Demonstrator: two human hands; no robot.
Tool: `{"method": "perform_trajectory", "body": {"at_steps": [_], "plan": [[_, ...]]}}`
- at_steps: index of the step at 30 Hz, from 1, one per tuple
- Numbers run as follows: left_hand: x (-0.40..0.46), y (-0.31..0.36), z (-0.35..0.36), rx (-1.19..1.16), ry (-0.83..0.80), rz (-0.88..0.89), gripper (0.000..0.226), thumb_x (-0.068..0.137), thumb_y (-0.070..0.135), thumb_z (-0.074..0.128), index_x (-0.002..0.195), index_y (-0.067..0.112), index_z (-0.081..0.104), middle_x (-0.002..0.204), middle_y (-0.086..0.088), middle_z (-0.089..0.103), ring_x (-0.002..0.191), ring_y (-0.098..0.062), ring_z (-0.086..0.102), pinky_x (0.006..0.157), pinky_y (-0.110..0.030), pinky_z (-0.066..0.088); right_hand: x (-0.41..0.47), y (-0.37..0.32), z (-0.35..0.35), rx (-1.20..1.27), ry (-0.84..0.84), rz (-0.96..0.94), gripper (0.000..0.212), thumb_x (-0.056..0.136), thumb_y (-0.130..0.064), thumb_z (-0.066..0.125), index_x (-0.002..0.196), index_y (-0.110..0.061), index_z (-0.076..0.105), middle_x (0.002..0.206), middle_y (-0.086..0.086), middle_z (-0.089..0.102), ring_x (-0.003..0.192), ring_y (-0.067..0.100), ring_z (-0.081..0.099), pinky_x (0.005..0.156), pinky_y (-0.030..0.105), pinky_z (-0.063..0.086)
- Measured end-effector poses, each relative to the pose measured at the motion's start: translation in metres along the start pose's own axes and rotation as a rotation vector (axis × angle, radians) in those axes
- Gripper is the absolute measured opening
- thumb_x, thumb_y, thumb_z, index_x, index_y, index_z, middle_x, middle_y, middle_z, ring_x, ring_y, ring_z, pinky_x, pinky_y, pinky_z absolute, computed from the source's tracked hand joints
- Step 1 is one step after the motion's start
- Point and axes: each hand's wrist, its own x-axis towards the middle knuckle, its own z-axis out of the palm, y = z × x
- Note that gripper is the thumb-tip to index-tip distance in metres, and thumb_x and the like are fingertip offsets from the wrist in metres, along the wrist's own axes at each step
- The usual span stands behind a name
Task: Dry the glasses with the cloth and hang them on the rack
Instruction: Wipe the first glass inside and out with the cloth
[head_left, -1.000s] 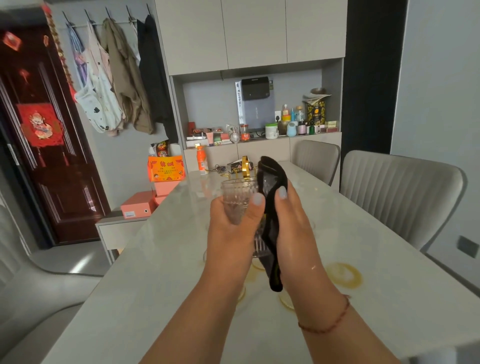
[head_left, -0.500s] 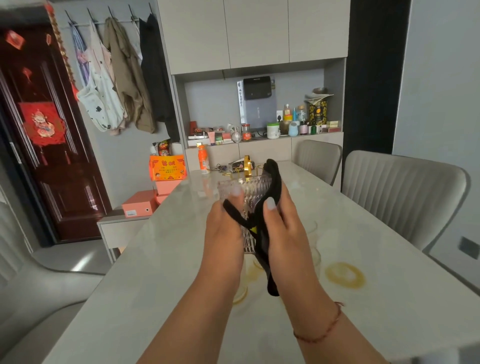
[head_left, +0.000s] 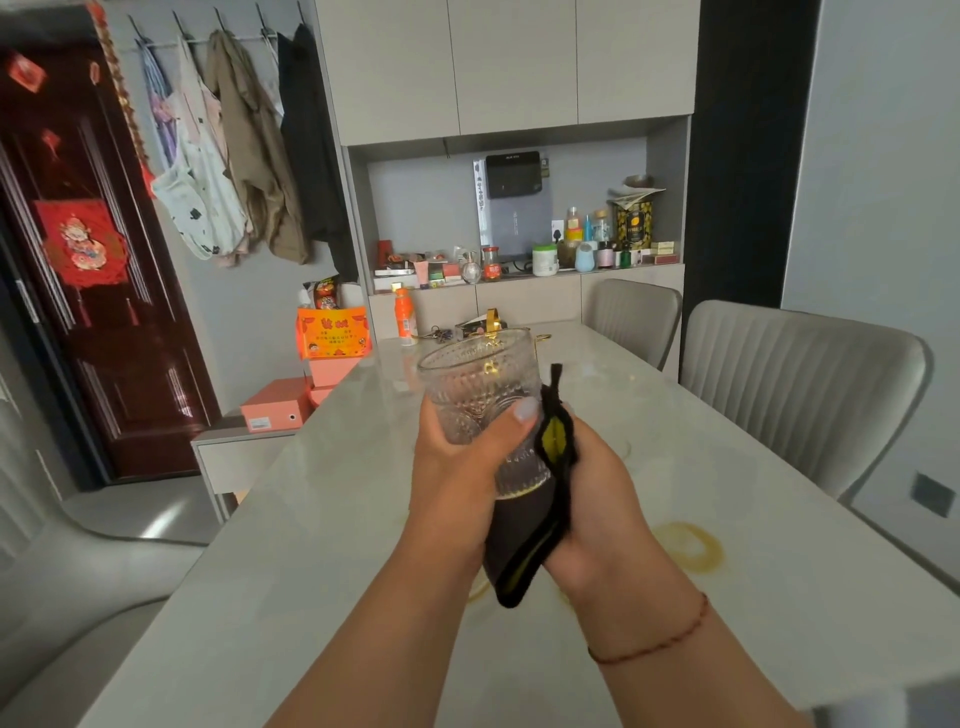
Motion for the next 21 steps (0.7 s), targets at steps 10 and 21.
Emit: {"method": "perform_trajectory", "body": {"at_steps": [10, 21], "plan": [[0.019, 0.012, -0.019, 0.328, 0.066, 0.075, 0.047, 0.07, 0.021, 0.085, 0.11, 0.028, 0.062, 0.099, 0.006, 0.075, 0.089, -0.007, 0.072, 0.074, -0.024, 0.057, -0.025, -0.003, -0.01, -0.183, 0.197, -0.075, 0.029, 0.095, -0.024, 0.052, 0.102, -0.005, 0.073, 0.091, 0.021, 0.074, 0.079, 0.034, 0.072, 0.069, 0.041, 0.058], [0.009, 0.017, -0.03, 0.431, -0.313, -0.216, 0.064, 0.04, 0.044, 0.084, 0.101, 0.037, 0.064, 0.101, 0.007, 0.076, 0.095, -0.014, 0.072, 0.084, -0.037, 0.058, -0.02, -0.081, 0.016, -1.078, 0.05, -0.608, 0.011, 0.095, -0.033, 0.052, 0.102, -0.037, 0.058, 0.093, -0.008, 0.068, 0.081, 0.009, 0.068, 0.068, 0.027, 0.058]]}}
